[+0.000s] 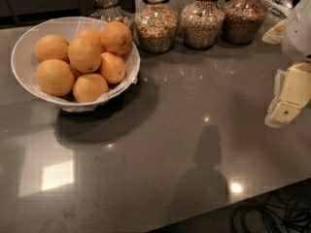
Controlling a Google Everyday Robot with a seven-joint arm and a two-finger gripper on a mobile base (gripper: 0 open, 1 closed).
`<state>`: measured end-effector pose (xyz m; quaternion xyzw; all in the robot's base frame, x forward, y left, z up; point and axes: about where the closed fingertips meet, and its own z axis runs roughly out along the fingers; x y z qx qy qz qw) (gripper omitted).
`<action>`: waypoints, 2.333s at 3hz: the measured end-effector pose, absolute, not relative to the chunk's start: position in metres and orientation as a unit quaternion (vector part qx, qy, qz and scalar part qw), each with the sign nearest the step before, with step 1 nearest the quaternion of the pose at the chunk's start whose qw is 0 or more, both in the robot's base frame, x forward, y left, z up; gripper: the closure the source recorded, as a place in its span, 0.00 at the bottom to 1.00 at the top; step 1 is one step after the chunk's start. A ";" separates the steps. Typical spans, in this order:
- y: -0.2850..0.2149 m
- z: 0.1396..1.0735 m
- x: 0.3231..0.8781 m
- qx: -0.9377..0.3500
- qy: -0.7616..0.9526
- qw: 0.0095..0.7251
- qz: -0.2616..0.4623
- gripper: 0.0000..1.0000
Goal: Pick orange from white bowl
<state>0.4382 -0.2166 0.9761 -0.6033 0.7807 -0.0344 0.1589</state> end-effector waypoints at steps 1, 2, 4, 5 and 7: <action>-0.213 0.977 0.441 -0.606 0.777 0.165 -0.036 0.00; -0.190 0.973 0.460 -0.628 0.755 0.189 -0.027 0.00; -0.127 0.983 0.516 -0.673 0.683 0.284 -0.007 0.00; -0.123 0.982 0.518 -0.673 0.680 0.290 -0.008 0.00; -0.050 0.977 0.572 -0.698 0.620 0.356 0.032 0.00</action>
Offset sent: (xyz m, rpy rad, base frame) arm 0.0525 0.0652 -0.0147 0.1003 -0.0851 0.1897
